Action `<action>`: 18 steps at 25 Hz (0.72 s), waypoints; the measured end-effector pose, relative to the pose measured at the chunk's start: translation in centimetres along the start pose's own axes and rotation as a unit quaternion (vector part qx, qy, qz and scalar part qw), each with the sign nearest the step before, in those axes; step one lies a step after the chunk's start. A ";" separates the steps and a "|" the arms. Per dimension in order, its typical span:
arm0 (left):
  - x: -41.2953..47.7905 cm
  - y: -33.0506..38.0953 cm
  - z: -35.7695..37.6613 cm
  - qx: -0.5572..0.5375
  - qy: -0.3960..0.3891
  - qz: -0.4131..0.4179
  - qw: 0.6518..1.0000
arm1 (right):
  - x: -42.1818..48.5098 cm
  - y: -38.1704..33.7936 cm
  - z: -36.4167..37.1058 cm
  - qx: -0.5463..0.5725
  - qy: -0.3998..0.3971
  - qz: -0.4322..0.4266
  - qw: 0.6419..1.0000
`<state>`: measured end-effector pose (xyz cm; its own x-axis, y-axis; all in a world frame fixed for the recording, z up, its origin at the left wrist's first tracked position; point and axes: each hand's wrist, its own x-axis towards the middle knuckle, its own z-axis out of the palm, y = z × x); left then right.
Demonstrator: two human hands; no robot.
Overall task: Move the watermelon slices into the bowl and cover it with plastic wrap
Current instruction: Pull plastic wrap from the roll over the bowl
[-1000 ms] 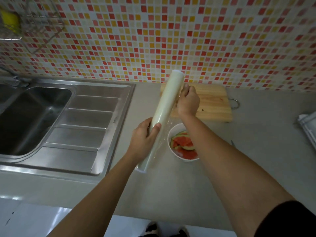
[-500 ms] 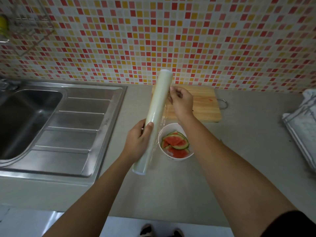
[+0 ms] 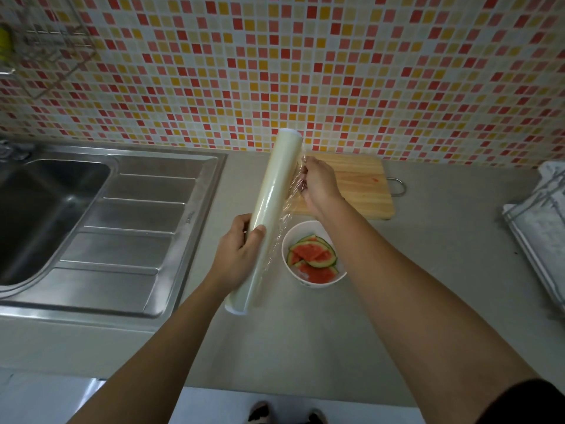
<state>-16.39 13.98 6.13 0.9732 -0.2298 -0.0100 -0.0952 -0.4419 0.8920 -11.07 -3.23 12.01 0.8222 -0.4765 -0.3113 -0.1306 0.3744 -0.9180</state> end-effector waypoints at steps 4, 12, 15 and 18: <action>0.1 0.2 -0.1 -0.030 -0.004 -0.008 1.000 | -0.1 -0.3 0.5 -0.054 -0.034 -0.016 0.998; 0.2 0.7 -0.4 0.034 -0.012 0.032 0.999 | 0.2 -0.8 0.7 -0.043 0.010 -0.073 0.996; 0.1 0.8 -0.2 0.045 -0.023 0.024 0.998 | 0.2 -0.6 0.6 -0.121 0.065 -0.091 0.986; 0.0 0.9 0.0 0.051 -0.041 0.021 0.998 | 0.1 -0.4 0.0 -0.213 0.118 -0.139 0.960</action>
<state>-16.43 13.62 6.93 0.9480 -0.3180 -0.0142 -0.1605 -0.5162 0.8413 -10.95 -3.42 12.41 0.7158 -0.6970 -0.0414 -0.1812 -0.1282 -0.9751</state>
